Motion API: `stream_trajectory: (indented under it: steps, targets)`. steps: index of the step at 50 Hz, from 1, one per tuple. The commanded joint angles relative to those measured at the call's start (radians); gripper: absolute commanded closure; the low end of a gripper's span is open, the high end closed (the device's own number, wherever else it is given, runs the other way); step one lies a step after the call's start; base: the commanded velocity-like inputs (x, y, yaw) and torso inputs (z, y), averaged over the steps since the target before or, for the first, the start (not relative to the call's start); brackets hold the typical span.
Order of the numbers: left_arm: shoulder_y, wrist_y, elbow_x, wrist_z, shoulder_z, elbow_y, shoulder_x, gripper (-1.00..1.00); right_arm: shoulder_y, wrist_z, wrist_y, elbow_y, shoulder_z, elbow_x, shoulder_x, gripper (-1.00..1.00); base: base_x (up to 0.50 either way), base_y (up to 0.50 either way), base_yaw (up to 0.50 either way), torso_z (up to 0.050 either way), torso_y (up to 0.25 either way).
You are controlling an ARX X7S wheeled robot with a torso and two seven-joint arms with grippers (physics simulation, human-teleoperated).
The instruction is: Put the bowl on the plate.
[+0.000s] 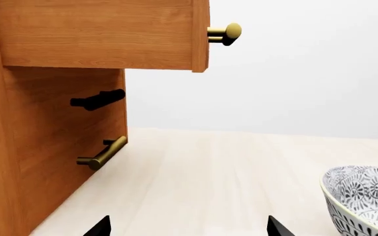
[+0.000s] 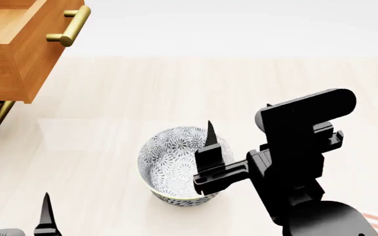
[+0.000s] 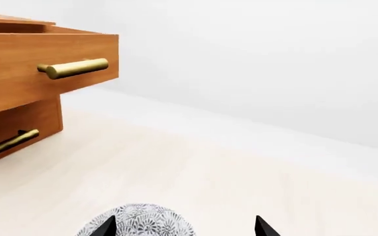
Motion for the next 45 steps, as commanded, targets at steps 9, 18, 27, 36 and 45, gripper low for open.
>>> stream_trajectory:
  steps: [9,18,27,36,45]
  targets:
    - [-0.004,-0.007,-0.009,-0.016,-0.001,0.014,-0.010,-1.00,0.288,-0.148,0.162,0.162,-0.117,0.079,0.024,-1.00,0.00,0.00,0.00,0.000,0.000]
    - [-0.001,-0.010,-0.011,-0.024,0.000,0.028,-0.015,-1.00,0.401,-0.221,0.260,0.243,-0.215,0.102,0.042,-1.00,0.00,0.00,0.00,0.000,0.000]
    - [0.003,-0.013,-0.014,-0.033,0.000,0.041,-0.021,-1.00,0.541,-0.314,0.275,0.378,-0.335,0.098,0.023,-1.00,0.00,0.00,0.00,0.000,0.000]
    - [0.000,-0.007,-0.016,-0.034,0.004,0.033,-0.022,-1.00,0.622,-0.383,0.281,0.460,-0.422,0.101,-0.005,-1.00,0.00,0.00,0.00,0.000,0.000]
    - [0.006,-0.012,-0.019,-0.040,0.007,0.047,-0.028,-1.00,0.682,-0.467,0.257,0.561,-0.502,0.101,-0.032,-1.00,0.00,0.00,0.00,0.000,0.000]
